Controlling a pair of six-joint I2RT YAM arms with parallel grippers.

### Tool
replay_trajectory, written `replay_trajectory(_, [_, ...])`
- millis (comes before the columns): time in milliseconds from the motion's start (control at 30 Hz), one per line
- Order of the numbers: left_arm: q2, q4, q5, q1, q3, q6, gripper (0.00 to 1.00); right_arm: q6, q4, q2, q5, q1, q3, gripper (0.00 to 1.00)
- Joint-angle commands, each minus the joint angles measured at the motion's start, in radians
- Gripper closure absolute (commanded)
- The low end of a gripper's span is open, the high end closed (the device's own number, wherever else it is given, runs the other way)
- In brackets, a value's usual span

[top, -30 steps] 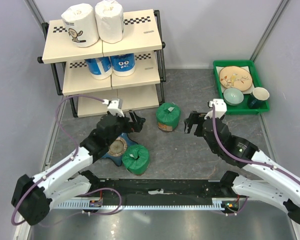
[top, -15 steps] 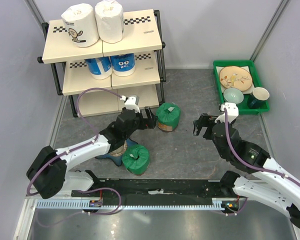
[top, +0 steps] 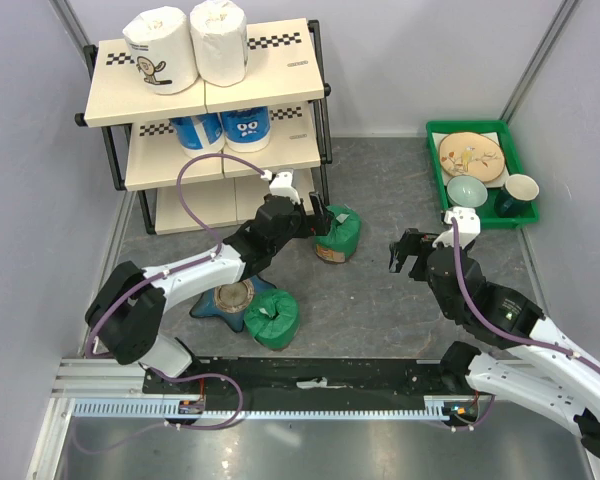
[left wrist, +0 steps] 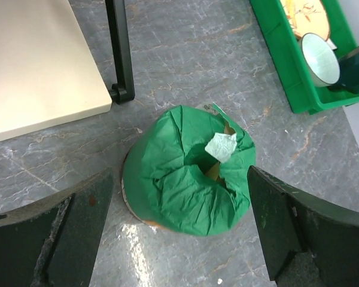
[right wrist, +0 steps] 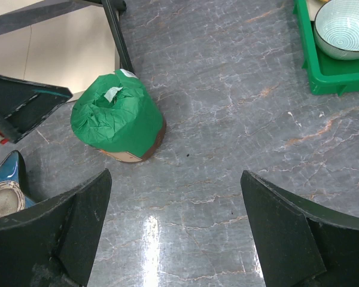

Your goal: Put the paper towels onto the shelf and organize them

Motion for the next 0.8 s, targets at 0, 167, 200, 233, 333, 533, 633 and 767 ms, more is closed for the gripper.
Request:
replay_trajectory(0, [0.056, -0.055, -0.019, -0.005, 0.084, -0.003, 0.00, 0.012, -0.018, -0.035, 0.032, 0.002, 0.025, 0.02])
replay_trajectory(167, [0.081, -0.115, -0.048, -0.006, 0.116, -0.001, 0.00, 0.015, -0.029, -0.042, 0.038, 0.000, 0.024, 0.02])
replay_trajectory(200, [0.082, -0.121, -0.053, -0.005, 0.118, 0.002, 0.00, 0.015, -0.027, -0.041, 0.038, 0.002, 0.025, 0.02])
replay_trajectory(233, [0.088, -0.126, -0.057, -0.006, 0.119, 0.003, 0.00, 0.018, -0.027, -0.041, 0.038, 0.000, 0.025, 0.02])
replay_trajectory(333, [0.107, -0.135, -0.057, -0.005, 0.125, 0.005, 0.00, 0.018, -0.029, -0.035, 0.038, 0.002, 0.025, 0.02])
replay_trajectory(533, [0.146, -0.140, -0.053, -0.006, 0.153, 0.005, 0.00, 0.017, -0.032, -0.042, 0.035, 0.003, 0.027, 0.02])
replay_trajectory(633, [0.171, -0.150, -0.056, -0.006, 0.171, 0.009, 0.01, 0.015, -0.036, -0.050, 0.038, 0.002, 0.027, 0.02])
replay_trajectory(767, [0.200, -0.167, -0.060, -0.006, 0.194, 0.011, 0.03, 0.015, -0.045, -0.056, 0.043, 0.002, 0.028, 0.02])
